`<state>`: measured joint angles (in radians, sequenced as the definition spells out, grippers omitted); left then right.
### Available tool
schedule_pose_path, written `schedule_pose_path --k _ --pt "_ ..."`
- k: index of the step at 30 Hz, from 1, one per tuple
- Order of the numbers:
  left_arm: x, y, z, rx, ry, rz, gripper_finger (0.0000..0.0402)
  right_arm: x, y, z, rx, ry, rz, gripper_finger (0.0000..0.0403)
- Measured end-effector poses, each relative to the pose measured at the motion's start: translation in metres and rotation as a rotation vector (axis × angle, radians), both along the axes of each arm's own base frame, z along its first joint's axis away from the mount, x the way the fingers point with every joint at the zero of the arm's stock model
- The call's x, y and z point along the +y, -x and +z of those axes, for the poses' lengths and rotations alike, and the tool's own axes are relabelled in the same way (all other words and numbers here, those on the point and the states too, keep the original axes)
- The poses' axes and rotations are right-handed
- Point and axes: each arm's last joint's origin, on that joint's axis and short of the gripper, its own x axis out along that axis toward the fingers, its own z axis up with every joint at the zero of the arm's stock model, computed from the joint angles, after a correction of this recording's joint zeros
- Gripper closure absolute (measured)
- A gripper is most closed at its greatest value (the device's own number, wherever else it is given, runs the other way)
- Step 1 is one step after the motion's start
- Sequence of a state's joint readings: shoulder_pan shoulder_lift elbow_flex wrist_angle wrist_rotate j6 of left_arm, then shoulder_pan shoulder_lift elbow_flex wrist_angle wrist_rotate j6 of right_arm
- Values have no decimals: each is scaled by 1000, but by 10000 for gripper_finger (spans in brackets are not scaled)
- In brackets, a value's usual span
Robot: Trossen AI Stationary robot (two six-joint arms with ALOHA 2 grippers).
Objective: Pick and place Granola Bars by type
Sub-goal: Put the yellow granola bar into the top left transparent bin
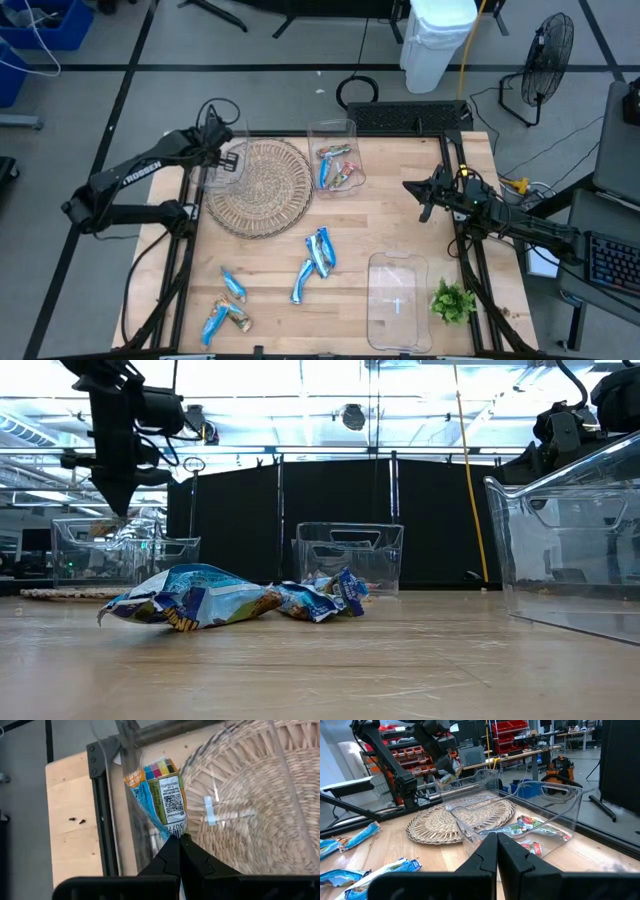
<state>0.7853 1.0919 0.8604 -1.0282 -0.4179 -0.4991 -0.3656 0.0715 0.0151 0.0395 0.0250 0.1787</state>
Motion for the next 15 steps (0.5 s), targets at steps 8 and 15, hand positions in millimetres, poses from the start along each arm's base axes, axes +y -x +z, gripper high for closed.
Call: schedule_pose_path --k 8,15 --pt "-2 2 -2 30 30 12 398 0 0 0 0 0 0 403" --pt "-2 3 -2 54 21 30 398 0 0 0 0 0 0 403"
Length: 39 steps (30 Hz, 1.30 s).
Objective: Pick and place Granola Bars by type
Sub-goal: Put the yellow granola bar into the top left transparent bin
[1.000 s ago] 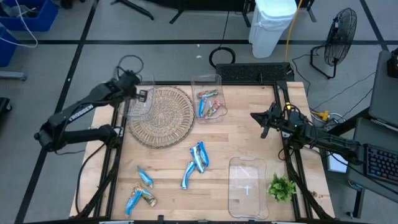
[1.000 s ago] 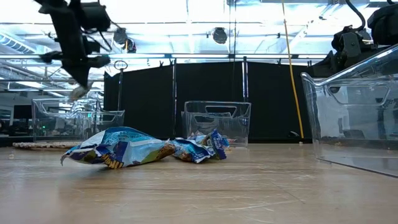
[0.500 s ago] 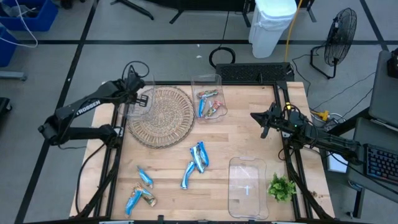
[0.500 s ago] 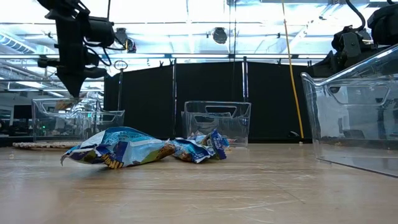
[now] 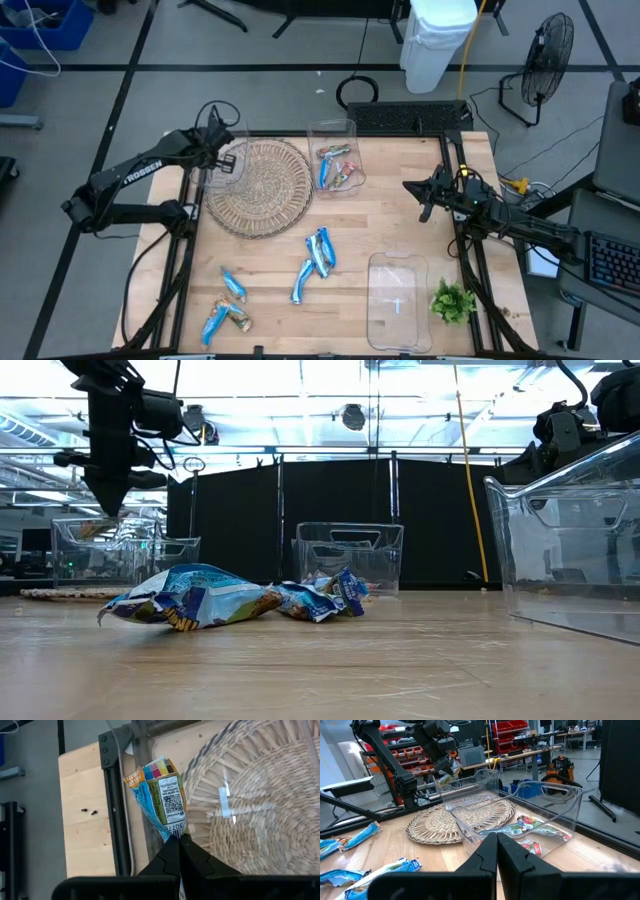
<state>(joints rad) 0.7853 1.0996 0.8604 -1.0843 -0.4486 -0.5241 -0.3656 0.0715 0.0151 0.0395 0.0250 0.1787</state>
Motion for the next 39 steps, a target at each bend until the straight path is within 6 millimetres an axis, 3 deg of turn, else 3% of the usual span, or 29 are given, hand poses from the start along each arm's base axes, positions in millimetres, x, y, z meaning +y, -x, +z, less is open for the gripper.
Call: schedule_pose_path --k 30,39 --pt "1 0 0 0 -11 2 369 0 0 0 0 0 0 403" --pt "0 -17 5 -68 -57 -210 369 0 0 0 0 0 0 403"
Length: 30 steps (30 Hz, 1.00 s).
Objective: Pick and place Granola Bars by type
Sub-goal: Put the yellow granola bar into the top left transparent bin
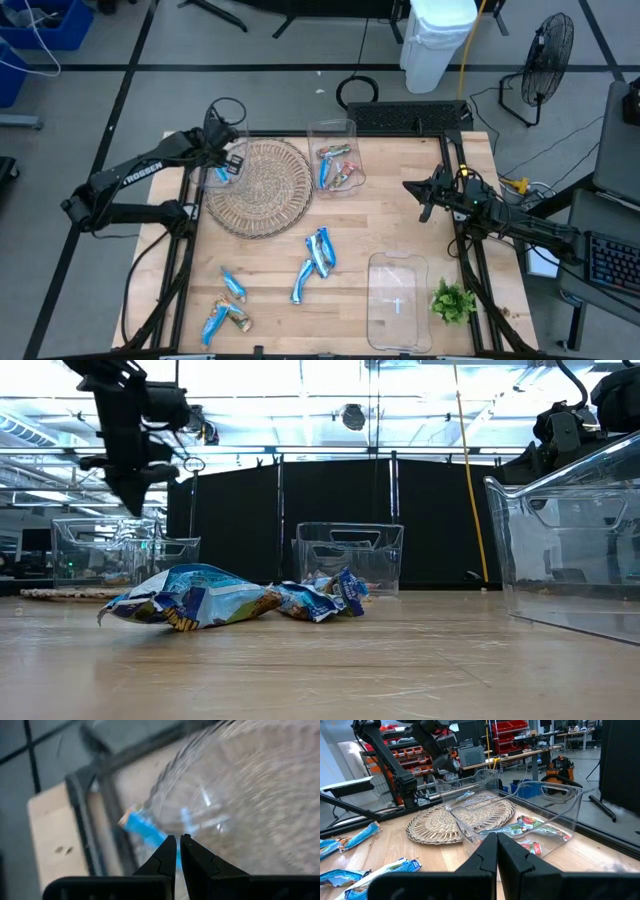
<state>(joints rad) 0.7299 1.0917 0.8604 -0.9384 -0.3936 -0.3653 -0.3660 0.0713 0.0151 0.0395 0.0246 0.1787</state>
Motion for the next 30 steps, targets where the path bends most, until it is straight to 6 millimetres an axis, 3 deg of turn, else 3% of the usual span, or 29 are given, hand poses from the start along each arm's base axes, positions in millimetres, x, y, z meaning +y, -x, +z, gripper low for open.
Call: schedule_pose_path --k 7,13,17,22,30 --pt "-12 -22 15 -86 -173 -172 395 0 0 0 0 0 0 403" --pt "-42 -40 32 -263 -233 -397 387 0 0 0 -1 0 0 403" --pt "-69 -47 35 -408 -92 -557 395 0 0 0 0 0 0 403" --pt "-109 -50 28 -466 180 -657 389 0 0 0 0 0 0 403" --pt "-184 -49 11 -407 518 -561 397 0 0 0 -1 0 0 403"
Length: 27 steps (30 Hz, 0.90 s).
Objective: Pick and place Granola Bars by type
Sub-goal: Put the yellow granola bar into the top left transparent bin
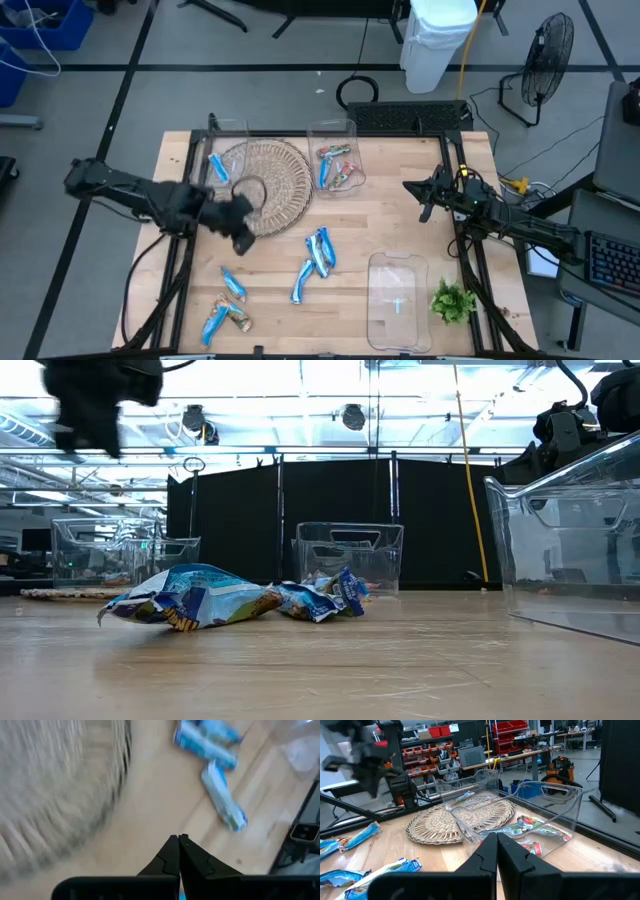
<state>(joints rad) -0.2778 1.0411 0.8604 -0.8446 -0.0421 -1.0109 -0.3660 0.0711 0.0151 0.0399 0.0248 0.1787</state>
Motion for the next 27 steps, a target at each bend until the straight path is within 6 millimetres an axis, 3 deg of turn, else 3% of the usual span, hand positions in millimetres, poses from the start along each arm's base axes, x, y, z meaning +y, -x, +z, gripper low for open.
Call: schedule_pose_path --k 7,12,19,27 --pt "-66 6 -25 158 142 174 385 0 0 0 0 0 0 403" --pt "-100 12 -47 285 241 431 397 0 0 0 0 0 0 403" --pt "-107 23 -65 416 237 837 369 0 0 0 0 0 0 403" --pt "-106 27 -67 513 210 866 364 0 0 0 0 0 0 403"
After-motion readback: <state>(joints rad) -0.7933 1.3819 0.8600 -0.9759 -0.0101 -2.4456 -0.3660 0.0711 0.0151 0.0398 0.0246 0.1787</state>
